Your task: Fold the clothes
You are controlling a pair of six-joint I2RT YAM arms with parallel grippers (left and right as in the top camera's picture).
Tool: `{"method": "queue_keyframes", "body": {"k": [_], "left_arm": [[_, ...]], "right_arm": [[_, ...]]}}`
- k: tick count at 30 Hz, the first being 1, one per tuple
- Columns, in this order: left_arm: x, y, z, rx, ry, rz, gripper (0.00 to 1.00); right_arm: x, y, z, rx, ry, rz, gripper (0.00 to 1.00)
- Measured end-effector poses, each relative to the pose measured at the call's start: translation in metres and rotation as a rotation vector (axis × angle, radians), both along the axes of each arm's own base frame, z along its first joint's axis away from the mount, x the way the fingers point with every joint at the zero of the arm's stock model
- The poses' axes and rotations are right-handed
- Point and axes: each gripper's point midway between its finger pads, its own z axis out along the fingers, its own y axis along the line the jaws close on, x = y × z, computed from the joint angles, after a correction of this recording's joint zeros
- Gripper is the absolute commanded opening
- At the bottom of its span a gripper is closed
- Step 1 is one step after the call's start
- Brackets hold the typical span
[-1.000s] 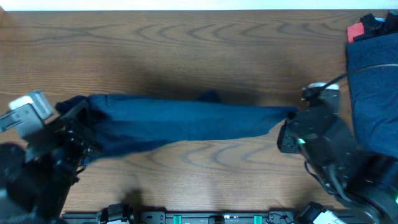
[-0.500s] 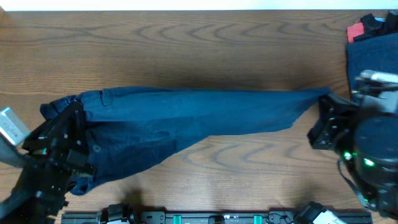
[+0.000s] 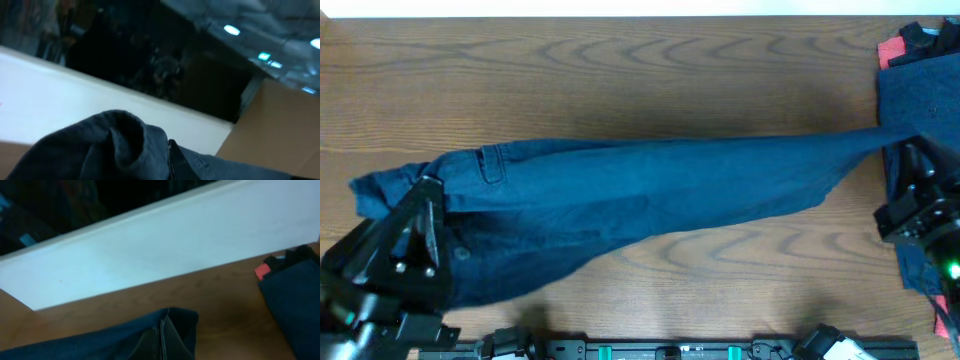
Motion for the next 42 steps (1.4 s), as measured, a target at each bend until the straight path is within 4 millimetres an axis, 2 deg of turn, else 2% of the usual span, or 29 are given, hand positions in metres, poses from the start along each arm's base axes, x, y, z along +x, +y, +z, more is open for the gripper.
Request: {"method": "queue_keyframes", "body": {"k": [5, 9, 13, 15, 20, 23, 27, 32, 37, 39, 42], "left_arm": [[0.003, 0.0, 0.007, -0.048, -0.006, -0.015, 0.06], [0.031, 0.005, 0.0, -0.079, 0.067, -0.012, 0.06], [0.09, 0.018, -0.03, -0.102, 0.235, 0.009, 0.06], [0.127, 0.025, -0.049, -0.1, 0.32, 0.021, 0.06], [0.209, 0.048, -0.107, -0.084, 0.517, 0.08, 0.06], [0.248, 0.07, -0.145, -0.039, 0.615, 0.175, 0.06], [0.284, 0.1, -0.189, 0.038, 0.717, 0.311, 0.06], [0.334, 0.133, -0.249, 0.108, 0.823, 0.433, 0.07], [0.384, 0.152, -0.331, 0.146, 0.941, 0.481, 0.15], [0.401, 0.158, -0.37, 0.163, 0.994, 0.489, 0.16], [0.415, 0.162, -0.425, 0.177, 1.074, 0.485, 0.16]], "right_arm": [[0.003, -0.001, 0.011, 0.022, -0.039, -0.016, 0.02], [0.011, 0.002, 0.014, 0.022, -0.051, -0.042, 0.02], [0.027, 0.012, 0.009, -0.013, -0.029, -0.069, 0.01], [0.038, 0.02, 0.004, -0.035, -0.011, -0.081, 0.01], [0.078, 0.045, -0.02, -0.099, 0.064, -0.106, 0.01], [0.115, 0.071, -0.043, -0.116, 0.126, -0.083, 0.01], [0.16, 0.104, -0.076, -0.115, 0.191, -0.038, 0.01], [0.22, 0.139, -0.134, -0.142, 0.279, -0.019, 0.01], [0.271, 0.166, -0.202, -0.194, 0.34, -0.045, 0.01], [0.286, 0.17, -0.228, -0.219, 0.361, -0.067, 0.01], [0.303, 0.169, -0.264, -0.252, 0.401, -0.099, 0.01]]}}
